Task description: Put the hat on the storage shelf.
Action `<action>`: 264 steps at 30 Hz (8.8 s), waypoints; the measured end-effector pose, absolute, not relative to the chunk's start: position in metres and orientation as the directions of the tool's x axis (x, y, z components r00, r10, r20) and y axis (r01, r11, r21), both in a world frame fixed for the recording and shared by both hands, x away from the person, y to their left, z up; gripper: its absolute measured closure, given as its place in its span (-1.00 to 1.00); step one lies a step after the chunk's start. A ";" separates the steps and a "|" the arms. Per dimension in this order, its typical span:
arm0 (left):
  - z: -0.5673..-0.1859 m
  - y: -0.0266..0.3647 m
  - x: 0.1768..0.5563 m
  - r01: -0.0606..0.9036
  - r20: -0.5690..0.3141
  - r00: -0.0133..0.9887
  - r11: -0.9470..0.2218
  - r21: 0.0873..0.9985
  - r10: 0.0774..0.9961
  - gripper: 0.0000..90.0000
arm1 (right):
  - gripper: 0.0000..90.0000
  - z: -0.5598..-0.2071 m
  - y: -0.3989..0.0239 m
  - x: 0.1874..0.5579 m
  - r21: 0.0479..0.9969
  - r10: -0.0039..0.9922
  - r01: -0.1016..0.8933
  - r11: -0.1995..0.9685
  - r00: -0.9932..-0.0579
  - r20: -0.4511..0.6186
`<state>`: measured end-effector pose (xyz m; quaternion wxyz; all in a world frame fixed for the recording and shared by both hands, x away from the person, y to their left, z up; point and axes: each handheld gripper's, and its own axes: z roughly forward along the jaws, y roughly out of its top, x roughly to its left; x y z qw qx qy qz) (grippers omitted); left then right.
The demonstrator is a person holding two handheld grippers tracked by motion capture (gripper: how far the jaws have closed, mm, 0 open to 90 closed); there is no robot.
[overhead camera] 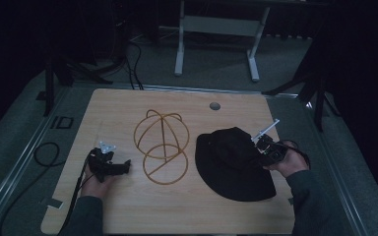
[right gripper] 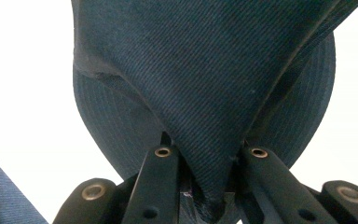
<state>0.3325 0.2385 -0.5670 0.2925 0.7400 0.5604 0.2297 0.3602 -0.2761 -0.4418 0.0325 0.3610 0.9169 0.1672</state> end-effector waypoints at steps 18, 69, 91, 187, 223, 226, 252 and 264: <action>-0.567 0.239 0.333 0.696 0.014 0.269 -0.204 0.688 0.963 -0.96 | 0.85 -0.423 -0.284 0.353 0.368 0.673 0.643 0.672 -0.737 0.059; -0.567 0.239 0.333 0.696 0.014 0.269 -0.205 0.688 0.963 -0.96 | 0.86 -0.356 -0.297 0.354 0.503 0.657 0.579 0.642 -0.754 0.031; -0.567 0.239 0.333 0.696 0.014 0.267 -0.203 0.689 0.964 -0.96 | 0.86 -0.322 -0.303 0.360 0.549 0.665 0.559 0.622 -0.747 0.007; -0.567 0.238 0.332 0.696 0.012 0.273 -0.207 0.688 0.962 -0.95 | 0.86 -0.222 -0.217 0.375 0.681 0.452 0.289 0.673 -0.889 -0.069; -0.567 0.239 0.332 0.696 0.014 0.274 -0.208 0.687 0.962 -0.96 | 0.86 -0.236 -0.154 0.378 0.628 0.320 0.217 0.748 -0.946 -0.054; -0.567 0.238 0.332 0.697 0.012 0.274 -0.207 0.686 0.962 -0.95 | 0.86 -0.237 -0.149 0.378 0.624 0.311 0.211 0.752 -0.949 -0.053; -0.567 0.238 0.332 0.697 0.011 0.274 -0.207 0.686 0.962 -0.96 | 0.86 -0.252 -0.116 0.381 0.585 0.256 0.185 0.790 -0.966 -0.040; -0.567 0.239 0.332 0.697 0.015 0.275 -0.211 0.686 0.961 -0.96 | 0.86 -0.262 -0.093 0.383 0.550 0.236 0.178 0.816 -0.971 -0.036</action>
